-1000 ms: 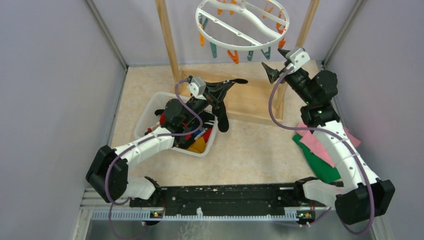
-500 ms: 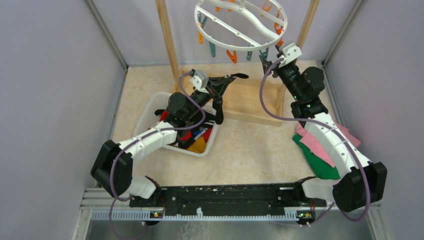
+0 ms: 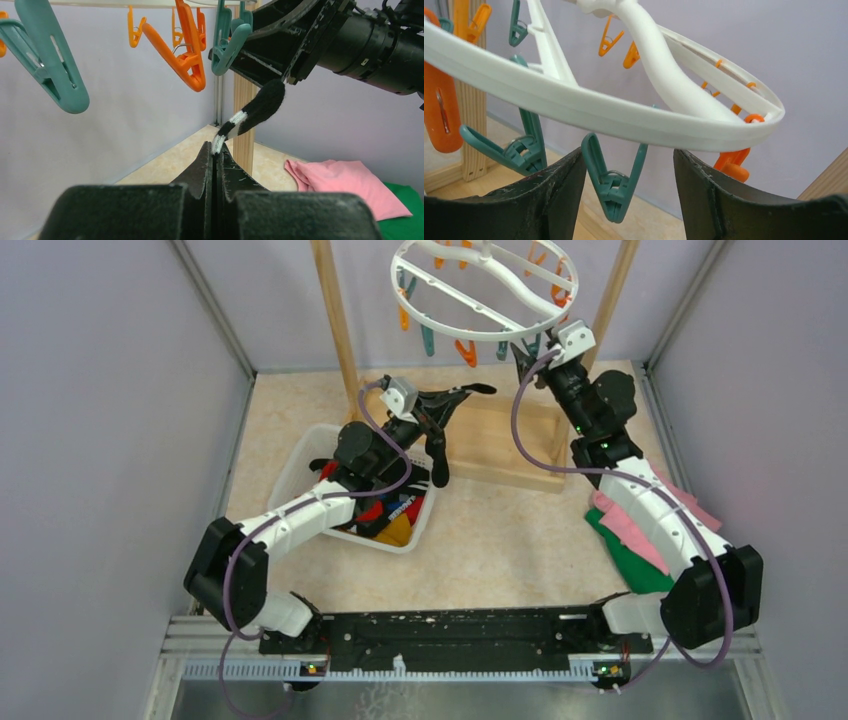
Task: Clip the socks to the hanger
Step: Open the clamp at the hanger.
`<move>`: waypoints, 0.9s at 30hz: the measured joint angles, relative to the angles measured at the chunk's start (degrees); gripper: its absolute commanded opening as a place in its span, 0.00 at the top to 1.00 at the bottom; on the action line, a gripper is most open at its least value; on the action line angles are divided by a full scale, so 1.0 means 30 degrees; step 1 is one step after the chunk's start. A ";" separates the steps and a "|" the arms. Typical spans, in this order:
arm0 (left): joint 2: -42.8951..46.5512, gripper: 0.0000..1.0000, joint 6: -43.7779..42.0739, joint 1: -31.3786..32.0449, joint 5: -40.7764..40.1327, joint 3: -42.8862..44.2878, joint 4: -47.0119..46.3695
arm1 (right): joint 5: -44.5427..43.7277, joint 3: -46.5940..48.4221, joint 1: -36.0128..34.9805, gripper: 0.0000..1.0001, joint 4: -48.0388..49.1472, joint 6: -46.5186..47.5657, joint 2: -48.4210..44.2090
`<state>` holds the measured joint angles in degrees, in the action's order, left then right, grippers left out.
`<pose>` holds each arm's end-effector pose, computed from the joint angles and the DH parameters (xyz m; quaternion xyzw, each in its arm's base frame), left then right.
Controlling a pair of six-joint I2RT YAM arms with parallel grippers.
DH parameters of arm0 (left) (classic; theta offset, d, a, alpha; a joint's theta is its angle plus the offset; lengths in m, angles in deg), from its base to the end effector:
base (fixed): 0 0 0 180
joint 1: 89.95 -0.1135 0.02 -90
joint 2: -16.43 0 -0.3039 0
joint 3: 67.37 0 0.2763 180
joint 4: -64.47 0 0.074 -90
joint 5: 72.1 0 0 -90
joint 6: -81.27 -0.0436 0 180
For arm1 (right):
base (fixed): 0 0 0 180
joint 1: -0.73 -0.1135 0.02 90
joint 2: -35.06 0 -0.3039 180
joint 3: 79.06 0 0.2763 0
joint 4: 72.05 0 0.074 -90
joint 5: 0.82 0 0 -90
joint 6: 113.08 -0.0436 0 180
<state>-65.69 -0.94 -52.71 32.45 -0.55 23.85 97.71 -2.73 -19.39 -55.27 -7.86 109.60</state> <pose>0.2719 -0.2205 0.3913 0.2384 0.4860 -0.3835 0.7483 0.3040 0.1183 0.4523 -0.2342 0.5363 0.0780 0.8071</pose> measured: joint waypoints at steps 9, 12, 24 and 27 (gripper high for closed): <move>-0.0015 1.00 0.0007 -0.0022 0.0117 0.0036 0.0029 | -0.0605 0.1035 -0.0262 0.39 0.0933 0.0007 0.0364; -0.0015 1.00 0.0015 -0.0029 0.0204 0.0036 0.0029 | -0.0678 0.1042 -0.0299 0.40 0.1122 0.0007 0.0372; -0.0015 1.00 0.0087 -0.0058 0.0357 0.0036 0.0029 | -0.1049 0.1042 -0.0495 0.53 0.1239 -0.0036 0.0459; -0.0015 1.00 0.0182 -0.0058 0.0372 0.0036 0.0029 | -0.1071 0.1071 -0.0495 0.65 0.1239 0.0000 0.0459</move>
<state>-65.74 -0.39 -52.89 33.56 -0.44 23.93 94.50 0.48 -20.88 -51.55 -7.86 110.98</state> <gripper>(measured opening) 0.016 0.456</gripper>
